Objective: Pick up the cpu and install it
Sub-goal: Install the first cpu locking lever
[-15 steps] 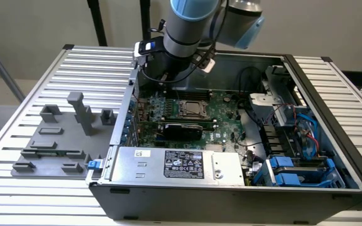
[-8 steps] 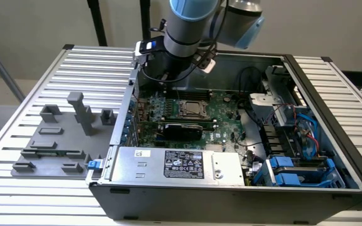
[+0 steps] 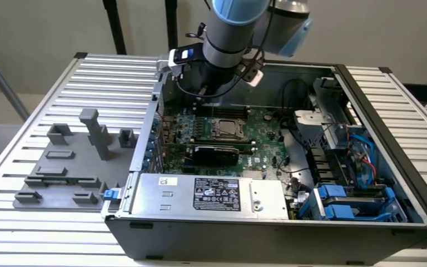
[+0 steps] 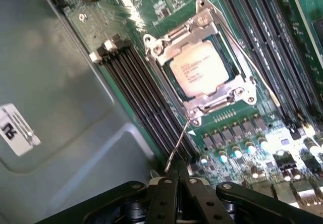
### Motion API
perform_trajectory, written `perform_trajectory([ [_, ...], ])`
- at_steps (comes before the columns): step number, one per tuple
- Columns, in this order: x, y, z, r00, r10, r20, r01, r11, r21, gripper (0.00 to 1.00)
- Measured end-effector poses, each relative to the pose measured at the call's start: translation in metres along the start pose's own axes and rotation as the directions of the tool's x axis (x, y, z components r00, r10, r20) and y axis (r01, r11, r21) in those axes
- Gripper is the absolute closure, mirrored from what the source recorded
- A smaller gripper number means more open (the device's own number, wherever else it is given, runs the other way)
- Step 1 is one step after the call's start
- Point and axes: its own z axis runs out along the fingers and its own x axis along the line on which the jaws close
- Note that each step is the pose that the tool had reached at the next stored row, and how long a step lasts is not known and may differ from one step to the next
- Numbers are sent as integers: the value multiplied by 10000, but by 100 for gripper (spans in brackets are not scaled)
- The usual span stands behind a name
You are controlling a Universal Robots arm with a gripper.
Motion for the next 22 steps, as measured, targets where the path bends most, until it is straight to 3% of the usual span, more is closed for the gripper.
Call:
perform_trajectory([
  [4,74,118,-18,10000,0,9,0,10000,-8,89],
  [6,79,139,-13,10000,5,22,-5,10000,-21,89],
  [13,61,160,52,9997,46,226,-43,9999,-153,89],
  [19,39,186,138,9994,79,330,-72,9997,-236,89],
  [22,33,194,169,9991,96,417,-83,9995,-311,89],
])
